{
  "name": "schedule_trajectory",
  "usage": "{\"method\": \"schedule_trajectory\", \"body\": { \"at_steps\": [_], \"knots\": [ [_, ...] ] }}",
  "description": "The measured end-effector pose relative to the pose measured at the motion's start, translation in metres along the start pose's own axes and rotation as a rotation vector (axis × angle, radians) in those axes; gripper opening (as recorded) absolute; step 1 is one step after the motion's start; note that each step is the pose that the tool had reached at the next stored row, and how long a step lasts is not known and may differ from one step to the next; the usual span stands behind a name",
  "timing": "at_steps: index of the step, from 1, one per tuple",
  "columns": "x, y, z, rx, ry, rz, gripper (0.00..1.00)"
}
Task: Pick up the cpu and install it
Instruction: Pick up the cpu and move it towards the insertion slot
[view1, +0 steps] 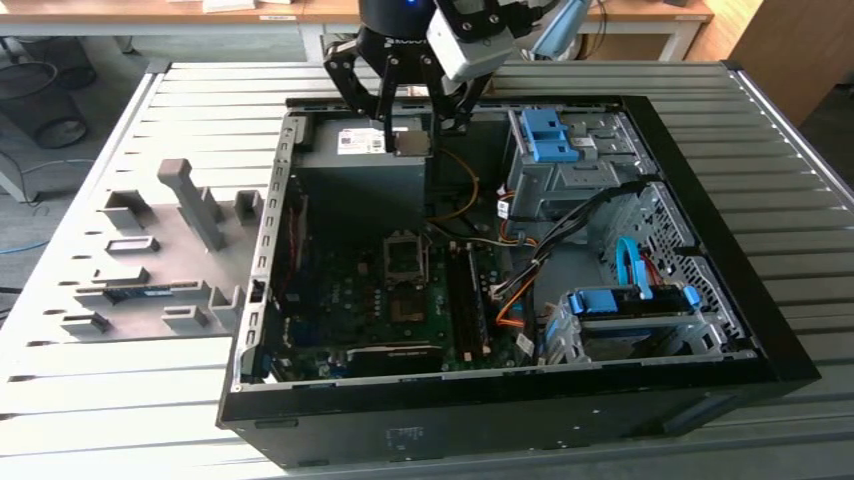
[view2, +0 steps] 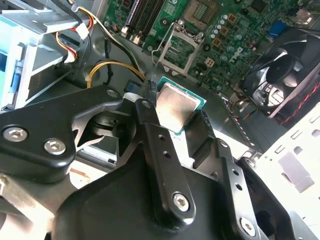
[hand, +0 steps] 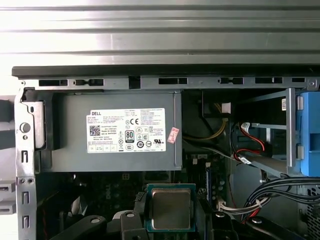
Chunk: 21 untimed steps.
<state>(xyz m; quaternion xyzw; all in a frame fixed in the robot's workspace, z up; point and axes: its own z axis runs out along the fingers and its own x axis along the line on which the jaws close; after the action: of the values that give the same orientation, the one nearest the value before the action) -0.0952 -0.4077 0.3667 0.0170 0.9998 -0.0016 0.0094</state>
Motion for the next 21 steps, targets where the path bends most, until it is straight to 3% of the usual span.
{"method": "schedule_trajectory", "body": {
  "at_steps": [21],
  "knots": [
    [-0.0041, -0.0002, 0.0130, 0.0000, 0.0000, 0.000, 0.47]
  ]
}}
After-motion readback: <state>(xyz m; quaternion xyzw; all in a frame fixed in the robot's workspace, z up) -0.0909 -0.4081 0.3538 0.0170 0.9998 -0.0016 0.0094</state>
